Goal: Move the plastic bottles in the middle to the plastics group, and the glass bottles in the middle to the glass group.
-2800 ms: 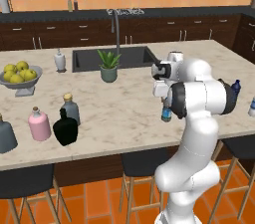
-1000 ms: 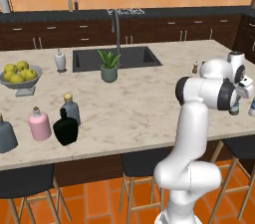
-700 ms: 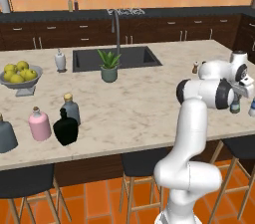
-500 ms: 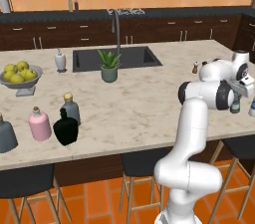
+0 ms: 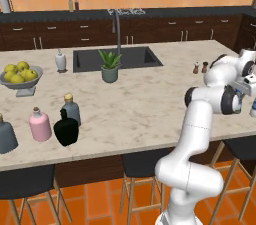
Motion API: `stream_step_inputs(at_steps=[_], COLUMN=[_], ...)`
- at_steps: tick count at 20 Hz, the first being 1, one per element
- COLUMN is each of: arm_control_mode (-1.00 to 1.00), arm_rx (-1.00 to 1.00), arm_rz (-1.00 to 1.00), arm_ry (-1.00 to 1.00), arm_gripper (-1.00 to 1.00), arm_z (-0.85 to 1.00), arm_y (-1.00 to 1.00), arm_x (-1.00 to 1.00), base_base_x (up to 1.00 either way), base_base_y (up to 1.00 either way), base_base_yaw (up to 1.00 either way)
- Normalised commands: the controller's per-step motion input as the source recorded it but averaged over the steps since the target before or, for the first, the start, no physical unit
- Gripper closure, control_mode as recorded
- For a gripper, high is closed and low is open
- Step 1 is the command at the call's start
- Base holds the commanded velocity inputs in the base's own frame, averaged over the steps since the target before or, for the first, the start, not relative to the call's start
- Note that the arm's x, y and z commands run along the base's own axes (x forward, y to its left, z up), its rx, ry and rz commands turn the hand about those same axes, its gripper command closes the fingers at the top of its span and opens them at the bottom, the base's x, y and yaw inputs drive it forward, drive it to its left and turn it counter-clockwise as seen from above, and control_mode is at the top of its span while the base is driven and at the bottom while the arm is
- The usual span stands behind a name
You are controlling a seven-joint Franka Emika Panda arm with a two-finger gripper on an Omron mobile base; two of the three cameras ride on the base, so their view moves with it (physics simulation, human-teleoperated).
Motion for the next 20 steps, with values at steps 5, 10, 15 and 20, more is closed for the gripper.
stream_step_inputs(at_steps=[5, 10, 15, 20], arm_control_mode=[-1.0, -1.0, -1.0, -1.0], arm_rx=[0.0, -0.06, -0.15, -0.18], arm_rz=[0.0, 0.05, 0.15, 0.4], arm_ry=[-0.1, -0.09, -0.09, -0.01], arm_gripper=[-1.0, -1.0, -1.0, -1.0], arm_z=[-0.14, 0.16, 0.16, -0.04], arm_y=[0.08, 0.2, 0.37, 0.88], arm_x=[-0.22, -0.11, -0.15, -0.51], base_base_x=[0.0, 0.0, 0.0, 0.0], base_base_y=[0.0, 0.0, 0.0, 0.0], base_base_yaw=[0.0, 0.0, 0.0, 0.0])
